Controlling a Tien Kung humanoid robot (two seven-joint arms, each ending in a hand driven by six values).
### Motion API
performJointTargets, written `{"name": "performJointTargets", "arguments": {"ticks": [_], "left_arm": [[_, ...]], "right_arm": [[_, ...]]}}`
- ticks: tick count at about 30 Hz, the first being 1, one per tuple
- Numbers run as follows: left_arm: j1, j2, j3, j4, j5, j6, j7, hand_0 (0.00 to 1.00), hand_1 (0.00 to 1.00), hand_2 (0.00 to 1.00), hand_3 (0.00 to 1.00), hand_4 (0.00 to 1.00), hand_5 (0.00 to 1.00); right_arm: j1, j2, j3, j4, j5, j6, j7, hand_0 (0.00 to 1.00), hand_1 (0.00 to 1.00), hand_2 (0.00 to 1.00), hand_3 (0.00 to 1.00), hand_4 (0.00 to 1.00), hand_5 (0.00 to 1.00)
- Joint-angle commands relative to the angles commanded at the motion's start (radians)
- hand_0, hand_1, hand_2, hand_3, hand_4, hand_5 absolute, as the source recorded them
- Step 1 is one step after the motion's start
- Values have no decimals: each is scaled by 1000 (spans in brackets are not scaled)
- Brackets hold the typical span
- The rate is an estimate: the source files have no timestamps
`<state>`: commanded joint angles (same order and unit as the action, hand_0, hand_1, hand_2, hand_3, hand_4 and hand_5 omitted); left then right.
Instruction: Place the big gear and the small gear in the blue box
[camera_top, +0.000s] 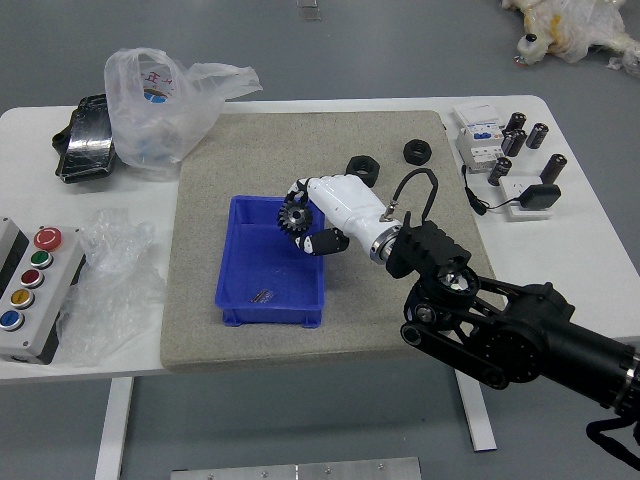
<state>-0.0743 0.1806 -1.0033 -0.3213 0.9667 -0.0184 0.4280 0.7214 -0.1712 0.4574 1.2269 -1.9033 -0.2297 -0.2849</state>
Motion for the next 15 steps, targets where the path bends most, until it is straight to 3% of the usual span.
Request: {"name": "performJointTargets", "arguments": {"ticks": [8,9,14,15], "left_arm": [[1,1,0,-1,-1,0,2,723,603,561,748,728,448],[1,1,0,-1,-1,0,2,723,603,560,748,728,448],[0,0,1,-2,-2,1,3,723,603,560,748,728,448],[0,0,1,-2,-1,1,3,723,603,560,748,728,449]], "right_arm": [[7,8,-22,-5,10,-1,-2,692,651,581,581,493,26],[8,8,-22,-5,11,-1,-2,691,662,598,630,420,74],[13,10,-22,-4,17,10,-15,691,662,598,630,420,74],[13,10,-22,-4,19,16,-19,722,700,672,692,605,172]]}}
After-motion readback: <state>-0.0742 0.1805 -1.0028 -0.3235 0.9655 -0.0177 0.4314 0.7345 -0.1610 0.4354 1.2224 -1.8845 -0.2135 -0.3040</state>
